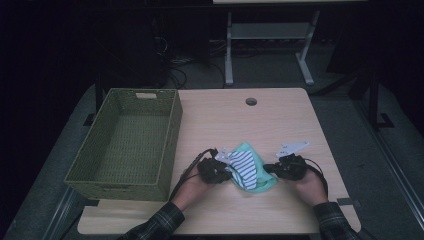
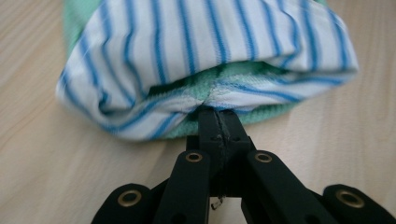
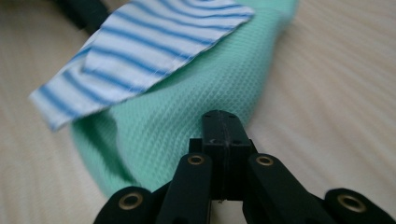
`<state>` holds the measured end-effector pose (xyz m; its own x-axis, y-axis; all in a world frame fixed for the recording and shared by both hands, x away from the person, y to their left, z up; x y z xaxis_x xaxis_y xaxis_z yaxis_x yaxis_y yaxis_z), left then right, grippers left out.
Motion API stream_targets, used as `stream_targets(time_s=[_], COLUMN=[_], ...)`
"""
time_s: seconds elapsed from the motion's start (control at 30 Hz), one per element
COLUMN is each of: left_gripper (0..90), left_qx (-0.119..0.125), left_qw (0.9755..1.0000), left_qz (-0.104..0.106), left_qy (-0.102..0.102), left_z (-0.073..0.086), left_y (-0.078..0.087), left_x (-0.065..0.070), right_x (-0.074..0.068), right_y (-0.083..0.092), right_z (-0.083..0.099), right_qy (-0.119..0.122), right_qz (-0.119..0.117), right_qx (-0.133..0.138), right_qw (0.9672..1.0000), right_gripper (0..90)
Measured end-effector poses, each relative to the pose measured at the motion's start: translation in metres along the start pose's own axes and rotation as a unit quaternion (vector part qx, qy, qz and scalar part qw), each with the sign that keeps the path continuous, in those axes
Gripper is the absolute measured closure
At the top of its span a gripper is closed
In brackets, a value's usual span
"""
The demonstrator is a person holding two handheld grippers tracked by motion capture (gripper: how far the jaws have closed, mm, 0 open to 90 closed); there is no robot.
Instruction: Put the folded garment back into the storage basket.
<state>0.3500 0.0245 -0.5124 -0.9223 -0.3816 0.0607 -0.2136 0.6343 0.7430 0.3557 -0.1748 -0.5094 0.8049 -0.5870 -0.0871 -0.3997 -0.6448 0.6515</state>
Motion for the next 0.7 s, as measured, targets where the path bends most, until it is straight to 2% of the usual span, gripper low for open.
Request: stream_targets(time_s=[0.17,0.27,0.4,0.43,0.53,0.57,0.63,0.7], left_gripper=[89.2,89.1,85.8,84.2,77.1,74.9,67.7,60.7], left_qx=[-0.002,-0.001,0.012,0.012,0.019,0.025,0.026,0.025], left_qw=[0.9998,0.9997,0.9996,0.9997,0.9997,0.9994,0.9995,0.9996], left_qz=[-0.019,-0.020,-0.020,-0.019,-0.013,-0.011,-0.002,0.000], left_qy=[0.007,0.012,0.017,0.012,0.013,0.021,0.020,0.010], left_z=[0.003,0.003,0.000,-0.001,-0.002,-0.003,-0.006,-0.008], left_y=[0.003,0.005,0.011,0.014,0.018,0.019,0.021,0.022], left_x=[-0.012,-0.015,-0.016,-0.016,-0.017,-0.017,-0.016,-0.016], right_x=[-0.016,-0.025,-0.021,-0.018,-0.003,0.000,0.009,0.017], right_y=[0.005,0.009,0.016,0.017,0.023,0.024,0.025,0.024], right_z=[0.007,0.010,0.013,0.013,0.014,0.015,0.019,0.023], right_qy=[0.007,0.009,0.002,-0.002,-0.014,-0.016,-0.020,-0.027], right_qz=[-0.017,-0.017,-0.005,0.000,0.030,0.039,0.052,0.062], right_qx=[-0.002,0.001,0.009,0.014,0.029,0.031,0.032,0.032], right_qw=[0.9998,0.9998,0.9999,0.9999,0.9990,0.9986,0.9979,0.9972], right_gripper=[90.0,90.0,88.2,82.5,68.4,64.3,55.8,48.7])
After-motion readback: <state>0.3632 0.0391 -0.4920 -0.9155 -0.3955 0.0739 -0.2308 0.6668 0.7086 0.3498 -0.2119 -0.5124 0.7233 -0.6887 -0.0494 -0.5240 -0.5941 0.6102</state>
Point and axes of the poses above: each handheld gripper's, and its own axes: y roughly backward along the jaws, z roughly out of its underside, x roughly to its right, the point moved 7 cm from there along -y, roughly forward along the jaws, and after that the axes turned 5 degrees about x, right-handed, at the moved point
